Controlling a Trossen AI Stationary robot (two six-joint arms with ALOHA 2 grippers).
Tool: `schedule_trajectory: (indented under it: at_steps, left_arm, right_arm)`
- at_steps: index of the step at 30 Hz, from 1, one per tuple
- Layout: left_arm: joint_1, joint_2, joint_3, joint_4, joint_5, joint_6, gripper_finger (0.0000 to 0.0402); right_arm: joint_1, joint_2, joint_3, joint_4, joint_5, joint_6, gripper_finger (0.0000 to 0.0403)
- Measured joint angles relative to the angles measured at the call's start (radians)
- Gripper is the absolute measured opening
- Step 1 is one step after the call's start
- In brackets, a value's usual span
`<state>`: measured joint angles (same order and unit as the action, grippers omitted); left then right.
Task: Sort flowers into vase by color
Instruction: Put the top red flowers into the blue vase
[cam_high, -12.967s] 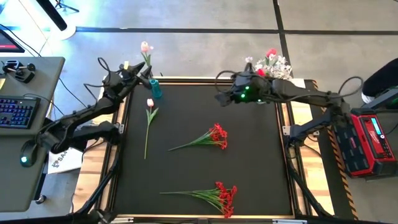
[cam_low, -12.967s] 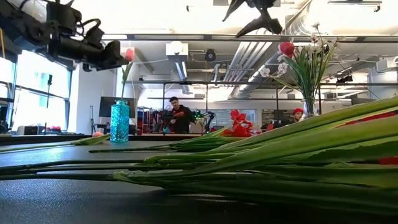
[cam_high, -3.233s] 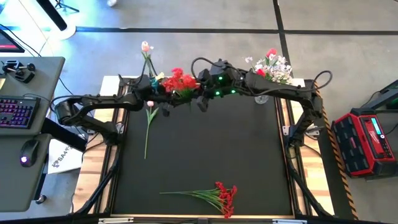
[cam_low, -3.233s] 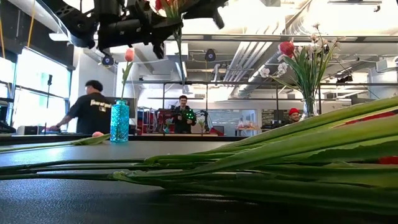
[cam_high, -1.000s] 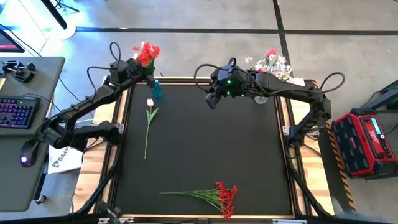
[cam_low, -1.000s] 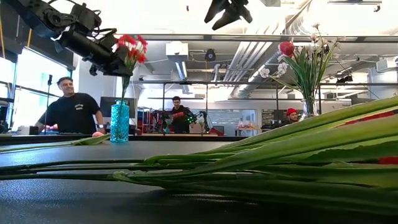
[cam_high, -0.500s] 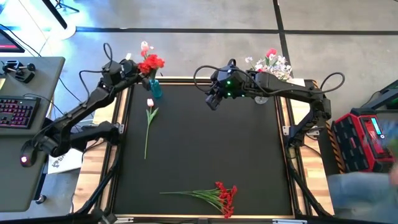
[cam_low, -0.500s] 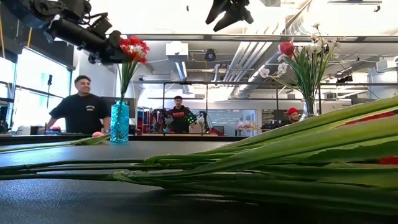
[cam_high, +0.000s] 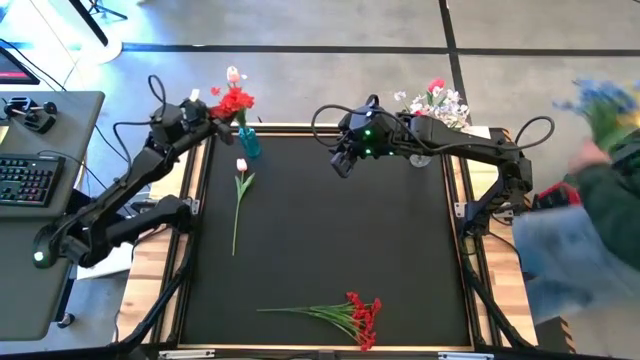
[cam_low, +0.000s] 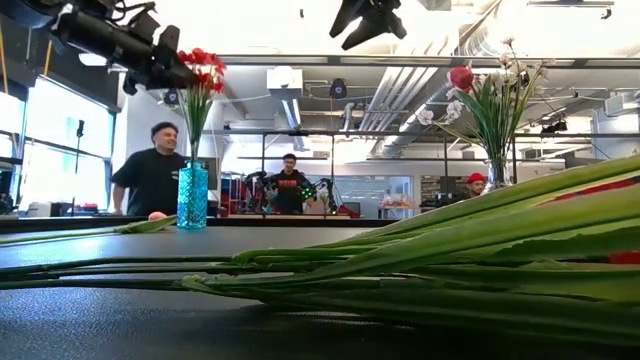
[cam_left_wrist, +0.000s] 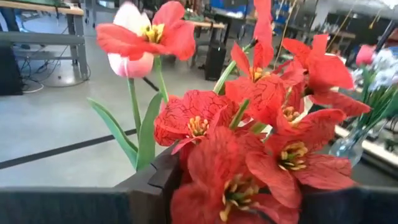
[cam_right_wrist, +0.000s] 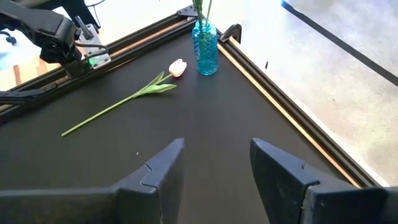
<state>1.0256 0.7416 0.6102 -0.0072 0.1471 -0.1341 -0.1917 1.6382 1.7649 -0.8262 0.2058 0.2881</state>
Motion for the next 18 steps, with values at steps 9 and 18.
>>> schedule_trajectory:
  at_steps: [9,18]
  left_arm:
    - [0.0,-0.038,0.081,-0.184,-0.115,0.012,0.0143]
    - [-0.016,-0.016,0.081,-0.28,-0.129,0.004,0.0205]
  right_arm:
    - [0.0,0.0,0.0,0.003,-0.054,0.026,0.0169]
    - [0.002,0.0,0.0,0.007,-0.065,0.029,0.0169]
